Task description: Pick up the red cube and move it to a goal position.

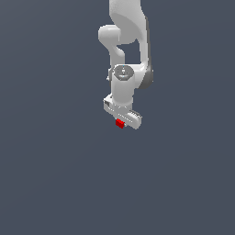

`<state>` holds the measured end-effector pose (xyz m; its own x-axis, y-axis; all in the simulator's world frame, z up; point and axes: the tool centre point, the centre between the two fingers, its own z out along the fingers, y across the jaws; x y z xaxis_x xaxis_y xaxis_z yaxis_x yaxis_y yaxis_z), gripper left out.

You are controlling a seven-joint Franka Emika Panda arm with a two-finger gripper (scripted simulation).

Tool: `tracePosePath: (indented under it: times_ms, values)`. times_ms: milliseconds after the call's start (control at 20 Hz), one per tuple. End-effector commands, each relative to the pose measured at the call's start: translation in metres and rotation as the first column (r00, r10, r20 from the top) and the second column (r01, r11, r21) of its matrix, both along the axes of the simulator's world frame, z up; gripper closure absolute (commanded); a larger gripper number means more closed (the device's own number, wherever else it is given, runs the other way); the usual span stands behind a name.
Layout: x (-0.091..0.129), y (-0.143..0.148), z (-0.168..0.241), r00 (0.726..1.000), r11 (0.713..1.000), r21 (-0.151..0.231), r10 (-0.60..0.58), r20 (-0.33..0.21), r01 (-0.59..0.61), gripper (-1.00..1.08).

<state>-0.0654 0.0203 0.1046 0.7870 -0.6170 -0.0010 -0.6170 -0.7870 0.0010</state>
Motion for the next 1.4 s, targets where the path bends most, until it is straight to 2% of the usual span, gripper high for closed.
tracePosePath:
  times_ms: [0, 850, 1350]
  values:
    - [0.003, 0.005, 0.025, 1.000, 1.000, -0.001, 0.000, 0.001, 0.000, 1.08]
    - [0.025, 0.040, 0.202, 1.000, 1.000, -0.002, -0.001, 0.001, 0.001, 1.08]
    - [0.036, 0.054, 0.263, 1.000, 1.000, 0.000, 0.000, 0.001, 0.000, 1.08]
